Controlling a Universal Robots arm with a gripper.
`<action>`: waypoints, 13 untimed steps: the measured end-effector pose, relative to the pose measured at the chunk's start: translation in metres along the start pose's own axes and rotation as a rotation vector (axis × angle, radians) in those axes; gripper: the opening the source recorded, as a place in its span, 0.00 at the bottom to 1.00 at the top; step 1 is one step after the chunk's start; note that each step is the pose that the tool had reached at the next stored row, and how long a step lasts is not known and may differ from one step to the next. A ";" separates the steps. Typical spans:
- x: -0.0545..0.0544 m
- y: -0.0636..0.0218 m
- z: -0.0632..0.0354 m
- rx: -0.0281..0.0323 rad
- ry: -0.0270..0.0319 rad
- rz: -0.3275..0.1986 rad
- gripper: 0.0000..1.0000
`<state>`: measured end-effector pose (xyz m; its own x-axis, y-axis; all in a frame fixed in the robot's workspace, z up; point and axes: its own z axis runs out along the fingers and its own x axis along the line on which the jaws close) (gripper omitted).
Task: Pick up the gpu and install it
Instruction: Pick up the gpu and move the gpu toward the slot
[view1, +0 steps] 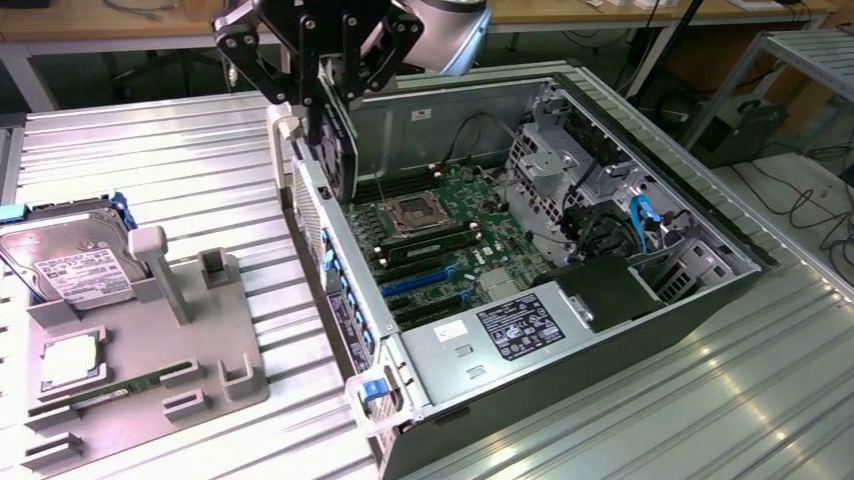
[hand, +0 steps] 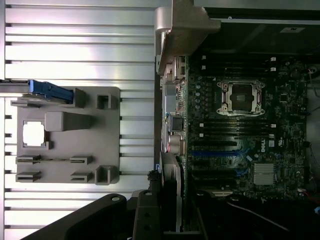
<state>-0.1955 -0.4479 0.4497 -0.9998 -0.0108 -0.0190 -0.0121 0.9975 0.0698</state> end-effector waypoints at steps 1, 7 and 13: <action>-0.001 0.0000 0.0000 0.0000 0.0000 0.000 0.27; -0.006 -0.0001 0.0001 0.0000 0.0000 0.000 0.27; -0.012 -0.0001 0.0002 0.0000 0.0000 0.000 0.27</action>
<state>-0.1838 -0.4479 0.4497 -0.9998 -0.0108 -0.0190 -0.0121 0.9975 0.0698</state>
